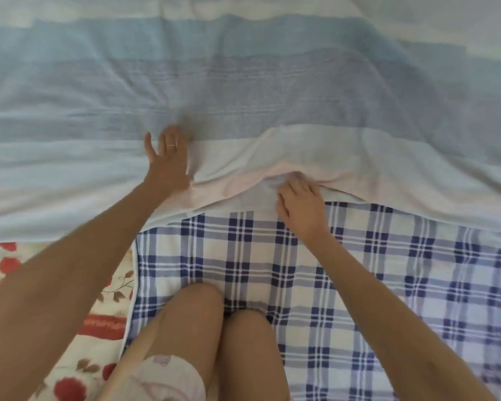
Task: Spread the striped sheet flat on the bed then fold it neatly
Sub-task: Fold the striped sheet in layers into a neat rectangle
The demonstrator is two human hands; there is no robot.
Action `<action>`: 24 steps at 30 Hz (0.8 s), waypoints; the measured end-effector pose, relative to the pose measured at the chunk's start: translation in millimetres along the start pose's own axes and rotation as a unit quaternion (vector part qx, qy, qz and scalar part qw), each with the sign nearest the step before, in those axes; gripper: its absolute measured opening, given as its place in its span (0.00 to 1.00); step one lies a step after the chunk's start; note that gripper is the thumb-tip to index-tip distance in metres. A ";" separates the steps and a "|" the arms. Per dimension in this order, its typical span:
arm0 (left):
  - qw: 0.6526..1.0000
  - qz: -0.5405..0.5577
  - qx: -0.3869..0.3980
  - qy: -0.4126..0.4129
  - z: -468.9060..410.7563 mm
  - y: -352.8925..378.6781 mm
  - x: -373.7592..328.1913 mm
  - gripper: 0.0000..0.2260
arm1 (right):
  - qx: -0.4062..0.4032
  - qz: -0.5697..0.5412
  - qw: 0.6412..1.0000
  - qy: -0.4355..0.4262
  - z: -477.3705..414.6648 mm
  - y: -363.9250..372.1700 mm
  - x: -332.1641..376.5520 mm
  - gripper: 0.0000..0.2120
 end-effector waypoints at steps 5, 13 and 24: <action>0.935 0.085 -0.052 0.341 95.5 36.4 -105.6 0.16 | 0.080 0.009 0.985 0.156 -15.7 35.0 -28.6 0.17; 0.985 0.135 -0.090 0.066 47.9 57.6 -119.1 0.15 | 0.164 0.085 0.982 0.049 -38.2 49.9 -35.1 0.17; 0.978 0.091 0.077 0.172 108.7 90.6 -174.0 0.16 | 0.032 0.052 0.989 -0.136 79.8 -1.1 -31.1 0.16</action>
Point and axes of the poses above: each hand's wrist, its own z-axis away from the middle knuckle, its own y-axis out of the palm, x = y × z, the point moved 9 cm from there along -z, towards the middle knuckle, and after that the axes turned 13 degrees about z, right-handed, at the moved point
